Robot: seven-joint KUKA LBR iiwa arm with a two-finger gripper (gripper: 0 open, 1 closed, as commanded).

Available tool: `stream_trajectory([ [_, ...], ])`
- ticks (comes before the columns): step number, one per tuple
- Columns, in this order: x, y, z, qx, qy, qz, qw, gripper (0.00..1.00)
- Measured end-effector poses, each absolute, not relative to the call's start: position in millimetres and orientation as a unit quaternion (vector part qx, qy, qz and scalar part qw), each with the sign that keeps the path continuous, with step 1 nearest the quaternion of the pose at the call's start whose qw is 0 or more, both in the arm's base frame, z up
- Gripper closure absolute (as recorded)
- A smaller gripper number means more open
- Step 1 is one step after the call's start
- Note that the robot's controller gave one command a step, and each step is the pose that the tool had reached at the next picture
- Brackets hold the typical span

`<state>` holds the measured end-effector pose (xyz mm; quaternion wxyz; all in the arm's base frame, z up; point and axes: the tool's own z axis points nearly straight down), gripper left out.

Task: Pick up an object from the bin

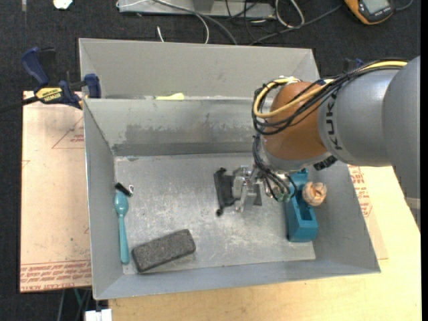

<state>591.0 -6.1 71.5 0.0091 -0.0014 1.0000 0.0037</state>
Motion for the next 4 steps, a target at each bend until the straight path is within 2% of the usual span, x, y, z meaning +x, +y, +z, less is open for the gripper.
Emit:
stream_trajectory([
  [1,591.0,-6.1,71.5,-0.001,1.000,0.004,0.009,1.00],
  [2,584.4,-6.9,133.3,0.007,1.000,0.004,0.007,1.00],
  [3,618.1,-24.4,136.9,-0.080,0.997,0.003,0.016,1.00],
  [4,558.7,-25.5,98.0,-0.107,0.994,0.004,0.009,1.00],
])
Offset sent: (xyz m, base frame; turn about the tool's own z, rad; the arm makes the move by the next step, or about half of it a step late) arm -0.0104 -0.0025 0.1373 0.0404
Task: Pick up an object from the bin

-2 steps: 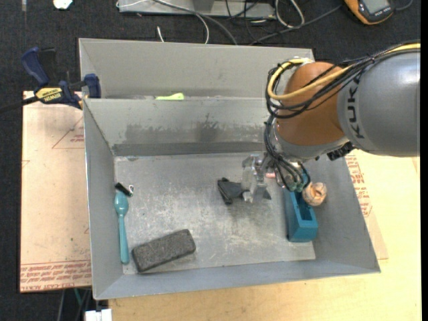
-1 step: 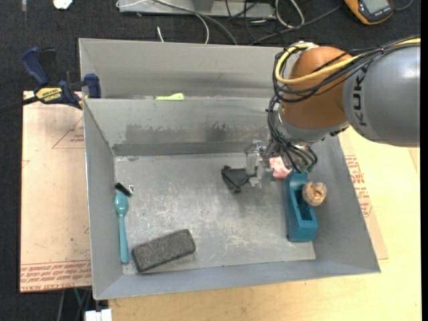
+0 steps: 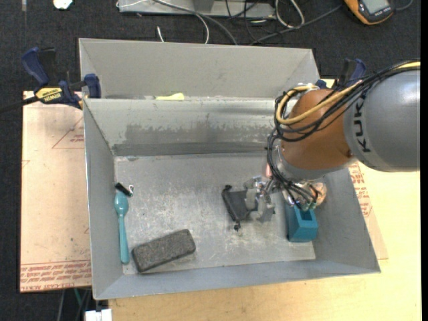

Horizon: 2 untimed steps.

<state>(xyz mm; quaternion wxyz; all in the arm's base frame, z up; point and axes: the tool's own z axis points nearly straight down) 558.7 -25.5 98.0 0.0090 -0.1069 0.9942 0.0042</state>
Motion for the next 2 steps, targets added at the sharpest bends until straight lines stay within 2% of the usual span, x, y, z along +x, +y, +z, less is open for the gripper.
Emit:
stream_trajectory([
  [1,567.7,-23.5,146.8,-0.108,0.994,0.004,0.008,1.00],
  [2,548.3,-39.6,220.7,-0.078,0.997,0.005,0.003,1.00],
])
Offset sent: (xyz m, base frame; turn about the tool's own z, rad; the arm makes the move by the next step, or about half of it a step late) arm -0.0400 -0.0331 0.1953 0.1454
